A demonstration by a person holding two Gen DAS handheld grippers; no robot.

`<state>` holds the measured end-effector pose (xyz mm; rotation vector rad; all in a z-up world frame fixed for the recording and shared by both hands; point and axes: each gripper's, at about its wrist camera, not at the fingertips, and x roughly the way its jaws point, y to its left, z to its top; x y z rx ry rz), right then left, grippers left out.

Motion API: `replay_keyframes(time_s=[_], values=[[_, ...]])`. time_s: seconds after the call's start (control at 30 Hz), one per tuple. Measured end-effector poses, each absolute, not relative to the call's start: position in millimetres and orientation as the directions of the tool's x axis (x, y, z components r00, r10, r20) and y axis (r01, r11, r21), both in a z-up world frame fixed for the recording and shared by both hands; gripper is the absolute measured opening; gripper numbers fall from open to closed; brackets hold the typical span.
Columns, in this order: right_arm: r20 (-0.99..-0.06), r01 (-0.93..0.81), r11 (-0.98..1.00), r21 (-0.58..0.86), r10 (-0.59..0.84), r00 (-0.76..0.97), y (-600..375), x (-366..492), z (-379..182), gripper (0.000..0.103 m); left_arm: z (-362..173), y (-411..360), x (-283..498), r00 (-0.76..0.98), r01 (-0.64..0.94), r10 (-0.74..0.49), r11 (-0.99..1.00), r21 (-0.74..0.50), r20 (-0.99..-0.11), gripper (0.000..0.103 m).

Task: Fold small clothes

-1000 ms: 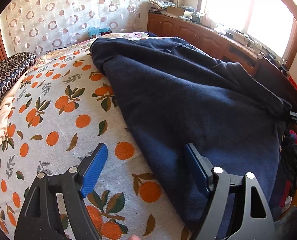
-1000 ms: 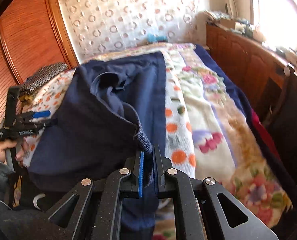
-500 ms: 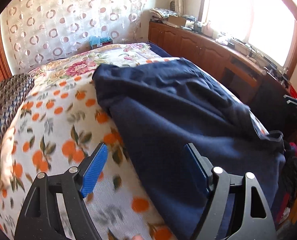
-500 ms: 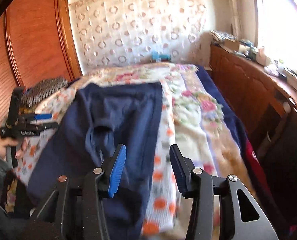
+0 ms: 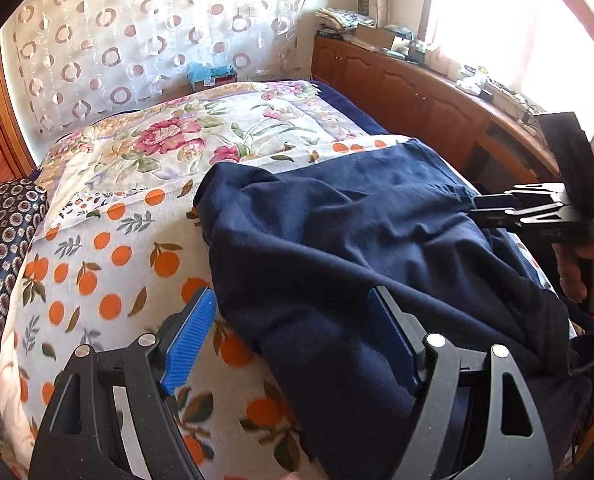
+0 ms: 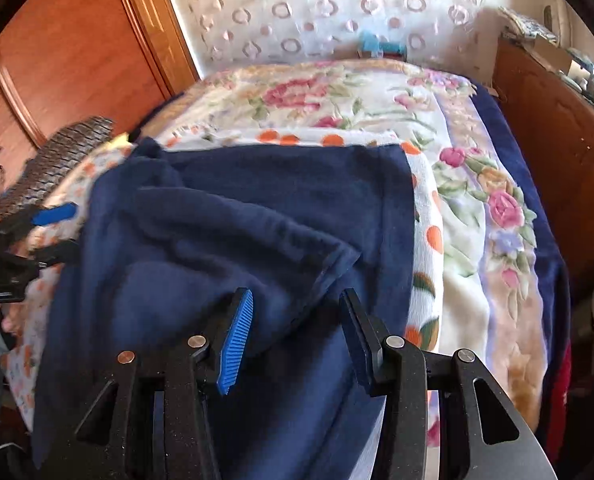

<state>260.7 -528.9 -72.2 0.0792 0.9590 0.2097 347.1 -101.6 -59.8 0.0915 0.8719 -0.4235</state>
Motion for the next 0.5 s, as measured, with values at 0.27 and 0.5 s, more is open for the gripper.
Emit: replay_keyframes(time_s=[0.27,0.5], values=[[-0.741,-0.2,0.978,0.062,0.18,0.647,-541,292,-33,0.004,-68,-97,347,0.559,0.392,-0.311,0.916,-0.085,-0.769,0.079],[-0.782,-0.105,0.994,0.018,0.08,0.618,-553,317,-42,0.004,-70,-96,338,0.554,0.388,-0.317,0.916,-0.098,-0.77,0.079]])
